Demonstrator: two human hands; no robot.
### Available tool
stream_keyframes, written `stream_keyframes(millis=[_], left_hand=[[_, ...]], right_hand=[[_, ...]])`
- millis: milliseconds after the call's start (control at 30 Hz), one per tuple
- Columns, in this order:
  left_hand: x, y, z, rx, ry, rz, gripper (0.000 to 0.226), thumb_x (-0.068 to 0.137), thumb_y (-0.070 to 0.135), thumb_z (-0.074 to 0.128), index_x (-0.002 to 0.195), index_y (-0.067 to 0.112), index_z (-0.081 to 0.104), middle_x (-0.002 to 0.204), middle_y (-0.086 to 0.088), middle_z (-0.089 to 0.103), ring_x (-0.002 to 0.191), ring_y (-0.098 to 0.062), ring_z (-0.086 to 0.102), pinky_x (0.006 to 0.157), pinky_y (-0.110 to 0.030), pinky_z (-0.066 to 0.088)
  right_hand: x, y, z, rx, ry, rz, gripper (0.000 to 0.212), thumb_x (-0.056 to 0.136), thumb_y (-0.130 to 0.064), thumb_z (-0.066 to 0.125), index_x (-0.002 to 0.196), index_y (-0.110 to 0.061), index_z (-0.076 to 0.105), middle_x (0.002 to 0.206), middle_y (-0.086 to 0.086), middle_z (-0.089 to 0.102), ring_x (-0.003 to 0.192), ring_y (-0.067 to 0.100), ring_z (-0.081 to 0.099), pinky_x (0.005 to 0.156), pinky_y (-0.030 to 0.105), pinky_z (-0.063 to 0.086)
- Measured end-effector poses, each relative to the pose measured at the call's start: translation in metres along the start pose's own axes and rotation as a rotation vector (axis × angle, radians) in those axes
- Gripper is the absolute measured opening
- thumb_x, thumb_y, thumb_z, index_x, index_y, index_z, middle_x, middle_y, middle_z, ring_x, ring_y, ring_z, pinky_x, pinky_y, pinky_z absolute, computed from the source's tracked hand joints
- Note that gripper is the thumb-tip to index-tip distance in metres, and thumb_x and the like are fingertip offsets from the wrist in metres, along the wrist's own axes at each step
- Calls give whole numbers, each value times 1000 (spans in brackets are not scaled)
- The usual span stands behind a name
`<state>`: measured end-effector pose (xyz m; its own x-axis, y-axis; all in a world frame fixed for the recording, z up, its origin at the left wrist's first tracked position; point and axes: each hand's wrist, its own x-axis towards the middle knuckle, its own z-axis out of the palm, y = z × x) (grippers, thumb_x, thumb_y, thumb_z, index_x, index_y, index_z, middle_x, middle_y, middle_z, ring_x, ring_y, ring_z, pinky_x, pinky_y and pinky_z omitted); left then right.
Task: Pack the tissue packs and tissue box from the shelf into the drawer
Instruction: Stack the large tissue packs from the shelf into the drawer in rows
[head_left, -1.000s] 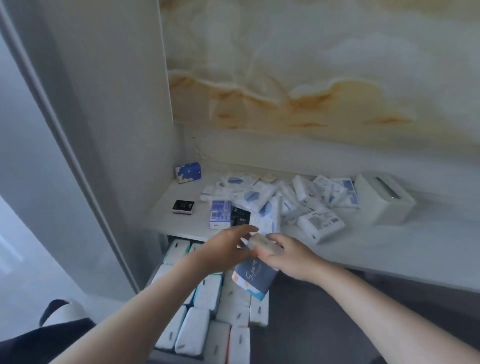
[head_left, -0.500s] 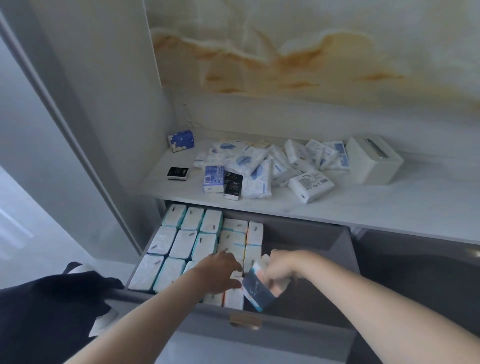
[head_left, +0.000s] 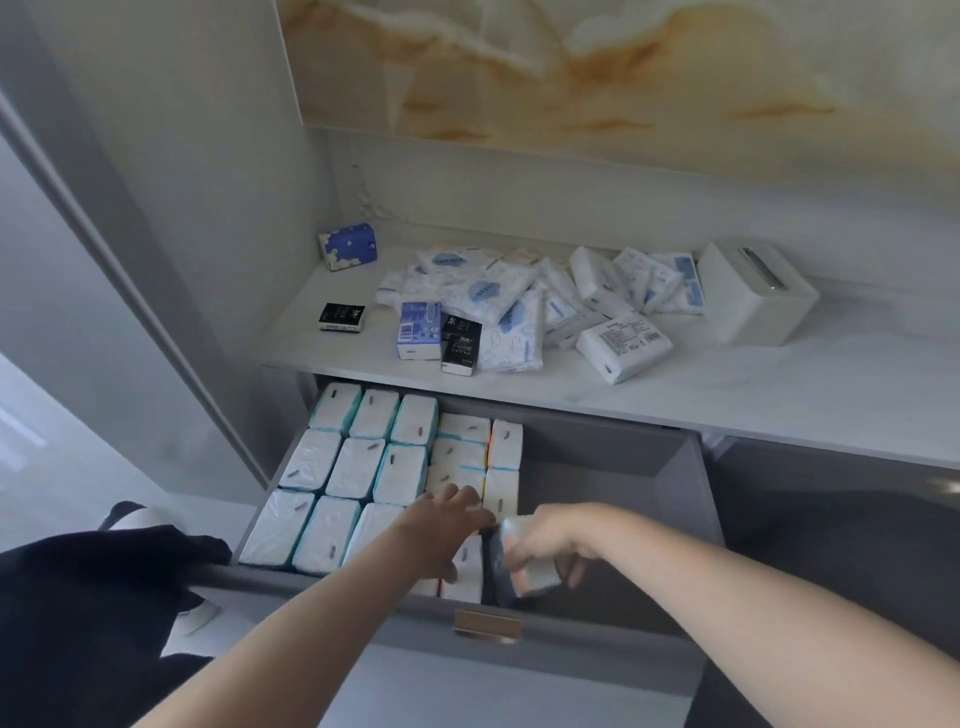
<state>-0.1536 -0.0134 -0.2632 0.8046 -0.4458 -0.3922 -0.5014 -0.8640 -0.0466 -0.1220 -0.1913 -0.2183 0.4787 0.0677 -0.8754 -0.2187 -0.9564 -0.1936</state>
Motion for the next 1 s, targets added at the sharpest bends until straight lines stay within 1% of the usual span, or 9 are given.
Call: stream_keyframes(millis=[100, 267, 333, 433, 533, 667, 733, 833, 1000], left_hand=[[1, -6, -2, 7, 16, -1, 88, 81, 27, 77, 150, 24, 23, 149, -5, 30, 134, -27, 36, 106, -42, 42], [4, 1, 1, -123, 87, 1, 69, 90, 28, 60, 150, 24, 27, 151, -4, 28, 137, -28, 31, 112, -43, 35], [7, 7, 3, -132, 115, 28, 71, 91, 43, 59, 150, 26, 25, 154, -3, 24, 140, -27, 28, 112, -44, 34], [6, 16, 7, -90, 70, 34, 81, 88, 54, 61, 153, 26, 19, 159, -4, 15, 143, -27, 21, 112, -45, 34], [7, 17, 9, -82, 54, 23, 84, 86, 54, 64, 153, 27, 20, 159, -3, 16, 142, -27, 21, 112, -46, 34], [10, 12, -3, -146, 6, 26, 78, 87, 52, 64, 151, 29, 27, 156, -1, 22, 140, -25, 26, 111, -46, 35], [12, 8, -12, -256, 20, 1, 67, 90, 48, 62, 148, 29, 35, 154, 2, 29, 139, -22, 30, 112, -44, 36], [17, -4, -31, -419, 92, -53, 53, 92, 43, 62, 141, 32, 45, 148, 6, 39, 134, -17, 38, 110, -39, 39], [39, -30, -87, -474, 295, -144, 40, 93, 37, 60, 132, 33, 54, 135, 8, 50, 126, -15, 46, 102, -33, 43]], right_hand=[[13, -4, 18, 177, -84, -36, 45, 92, -25, 69, 132, -14, 51, 134, 13, 57, 105, 29, 65, 87, 40, 57], [36, 4, 32, 24, 8, -46, 38, 90, -5, 66, 127, -9, 57, 121, 14, 63, 108, 30, 66, 78, 36, 60], [38, 4, 32, -64, 118, -95, 61, 85, -12, 75, 137, -10, 45, 127, 11, 58, 113, 29, 61, 81, 35, 56], [39, 0, 32, -120, 209, -148, 107, 76, -21, 84, 152, -13, 9, 132, 13, 54, 112, 29, 59, 84, 35, 52], [37, 2, 31, -231, 286, -220, 121, 74, -26, 85, 153, -27, -6, 137, 15, 49, 113, 33, 58, 83, 38, 53], [27, 4, 19, -494, 301, -269, 111, 77, -46, 80, 156, -27, 5, 151, 15, 31, 126, 40, 50, 96, 44, 50], [18, 0, -3, -563, 338, -299, 89, 82, -49, 71, 153, -24, 24, 147, 10, 35, 122, 35, 53, 92, 41, 50], [2, -7, -50, -478, 492, -425, 52, 91, -39, 56, 141, -29, 48, 139, 2, 49, 120, 26, 54, 90, 35, 45], [-17, -5, -121, -179, 736, -541, 32, 94, -31, 54, 125, -29, 60, 125, -6, 60, 112, 17, 57, 86, 30, 44]])
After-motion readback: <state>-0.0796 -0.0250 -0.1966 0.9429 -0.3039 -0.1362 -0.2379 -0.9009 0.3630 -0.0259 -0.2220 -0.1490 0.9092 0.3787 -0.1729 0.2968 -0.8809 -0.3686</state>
